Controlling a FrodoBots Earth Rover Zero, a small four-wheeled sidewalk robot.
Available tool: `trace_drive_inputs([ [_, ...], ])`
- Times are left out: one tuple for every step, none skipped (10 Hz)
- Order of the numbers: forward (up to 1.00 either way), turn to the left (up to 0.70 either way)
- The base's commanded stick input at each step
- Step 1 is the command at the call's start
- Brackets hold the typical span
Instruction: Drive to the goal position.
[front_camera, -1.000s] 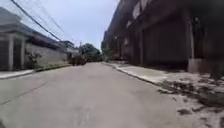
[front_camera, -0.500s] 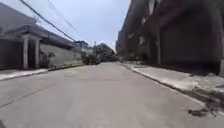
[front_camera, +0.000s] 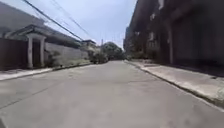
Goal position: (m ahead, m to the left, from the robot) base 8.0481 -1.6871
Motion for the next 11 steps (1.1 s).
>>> trace_drive_inputs([
  [1.00, -0.29],
  [1.00, -0.29],
  [1.00, -0.29],
  [1.00, -0.01],
  [1.00, 0.11],
  [1.00, 0.09],
  [1.00, -0.01],
  [1.00, -0.12],
  [1.00, -0.22],
  [1.00, -0.29],
  [1.00, -0.29],
])
